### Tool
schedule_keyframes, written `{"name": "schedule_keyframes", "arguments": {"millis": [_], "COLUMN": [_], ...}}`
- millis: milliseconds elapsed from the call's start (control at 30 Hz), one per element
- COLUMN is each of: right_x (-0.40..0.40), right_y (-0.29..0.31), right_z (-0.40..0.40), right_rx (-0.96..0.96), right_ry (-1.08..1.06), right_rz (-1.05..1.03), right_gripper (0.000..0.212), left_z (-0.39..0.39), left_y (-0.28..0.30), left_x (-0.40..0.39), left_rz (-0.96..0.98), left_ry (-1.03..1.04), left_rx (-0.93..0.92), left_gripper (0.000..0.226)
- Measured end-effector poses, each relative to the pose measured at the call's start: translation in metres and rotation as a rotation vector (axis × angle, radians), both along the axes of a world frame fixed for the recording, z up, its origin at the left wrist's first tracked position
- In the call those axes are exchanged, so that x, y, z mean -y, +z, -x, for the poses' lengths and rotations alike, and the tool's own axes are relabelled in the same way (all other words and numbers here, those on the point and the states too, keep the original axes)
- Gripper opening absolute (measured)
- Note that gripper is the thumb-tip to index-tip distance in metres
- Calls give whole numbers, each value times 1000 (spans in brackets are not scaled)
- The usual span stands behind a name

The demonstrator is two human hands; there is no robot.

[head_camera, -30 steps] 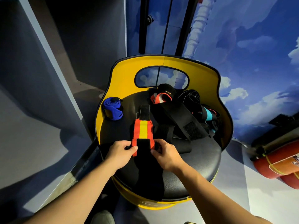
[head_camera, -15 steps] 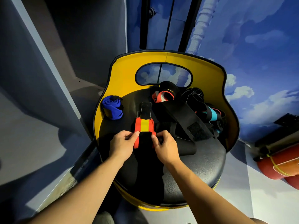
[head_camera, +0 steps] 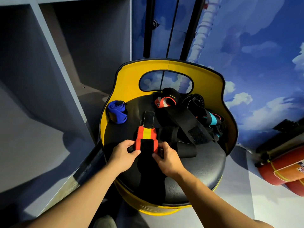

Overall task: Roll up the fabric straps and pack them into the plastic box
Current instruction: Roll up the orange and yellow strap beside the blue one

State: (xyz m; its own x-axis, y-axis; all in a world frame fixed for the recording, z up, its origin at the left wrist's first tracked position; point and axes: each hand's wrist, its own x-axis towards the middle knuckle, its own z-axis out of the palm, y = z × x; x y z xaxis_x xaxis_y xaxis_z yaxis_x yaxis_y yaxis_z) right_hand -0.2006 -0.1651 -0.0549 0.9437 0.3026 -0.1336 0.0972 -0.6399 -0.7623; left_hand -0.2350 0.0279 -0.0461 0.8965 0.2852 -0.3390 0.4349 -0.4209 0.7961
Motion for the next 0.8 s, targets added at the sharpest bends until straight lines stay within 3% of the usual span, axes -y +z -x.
{"name": "schedule_keyframes", "arguments": {"millis": [133,300,567,700,800], "right_x": [2,-5,-31,-31,-26], "right_y": [1,-3,-10,-11,-7], "right_z": [0,-16,-39,-35,-30], "right_rx": [32,-4,-3,15,-58], "right_ry": [3,-55,-309,-316,-265], "right_rz": [14,38,-116,-107,-123], "right_gripper": [26,33,34,33,24], "left_z": [1,-16,-46,-47,-41], "left_y": [5,1,-11,-14,-14], "left_x": [-4,-1,10,3,0], "left_rz": [-110,-67,47,133,264], "left_ry": [-27,56,331,294,212], "left_rx": [-28,-19,79,28,-30], "left_gripper": [34,42,37,38,51]}}
